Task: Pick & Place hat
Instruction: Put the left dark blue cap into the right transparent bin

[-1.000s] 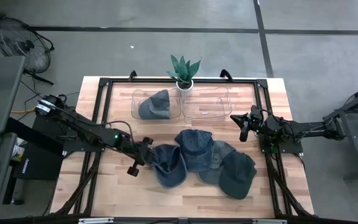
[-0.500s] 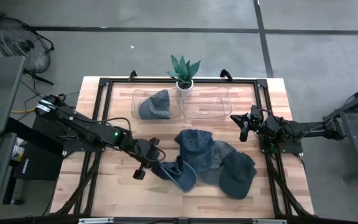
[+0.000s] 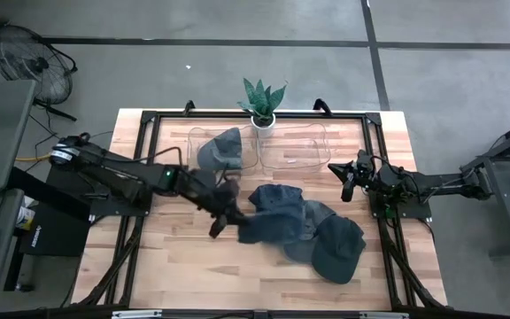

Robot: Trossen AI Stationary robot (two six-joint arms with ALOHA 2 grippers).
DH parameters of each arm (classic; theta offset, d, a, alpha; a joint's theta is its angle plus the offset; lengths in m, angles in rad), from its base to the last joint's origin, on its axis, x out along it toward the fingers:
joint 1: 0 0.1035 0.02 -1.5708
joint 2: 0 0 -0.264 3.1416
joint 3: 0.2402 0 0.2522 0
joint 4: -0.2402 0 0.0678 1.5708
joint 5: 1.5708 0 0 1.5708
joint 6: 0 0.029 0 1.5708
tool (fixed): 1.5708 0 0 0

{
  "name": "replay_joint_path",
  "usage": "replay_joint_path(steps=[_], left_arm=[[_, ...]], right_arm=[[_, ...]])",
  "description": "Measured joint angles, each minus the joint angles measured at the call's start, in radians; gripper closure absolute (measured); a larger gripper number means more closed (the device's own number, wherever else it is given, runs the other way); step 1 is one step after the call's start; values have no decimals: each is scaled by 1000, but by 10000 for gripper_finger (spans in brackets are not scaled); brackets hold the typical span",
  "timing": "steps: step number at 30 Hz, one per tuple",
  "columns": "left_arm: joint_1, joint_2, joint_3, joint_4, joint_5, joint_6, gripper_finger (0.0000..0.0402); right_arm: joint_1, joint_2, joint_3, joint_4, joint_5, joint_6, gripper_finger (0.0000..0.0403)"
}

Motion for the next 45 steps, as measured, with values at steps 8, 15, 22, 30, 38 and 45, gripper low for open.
replay_joint_path(steps=[8, 15, 22, 30, 38, 45], left_arm=[[103, 0, 0, 284, 85, -167, 398], [157, 0, 0, 317, 73, -176, 398], [192, 25, 0, 346, 43, -160, 398], [200, 53, -1, 451, -6, -117, 398], [199, 79, -2, 532, -56, -84, 398], [199, 100, -2, 544, -123, -60, 398]], right_arm=[[0, 0, 0, 0, 20, -33, 398], [0, 0, 0, 47, -33, 170, 398], [0, 0, 0, 75, -28, 418, 398], [0, 0, 0, 91, -100, 604, 398], [4, 1, 0, 260, -293, 611, 398], [48, 59, 0, 333, -287, 665, 389]])
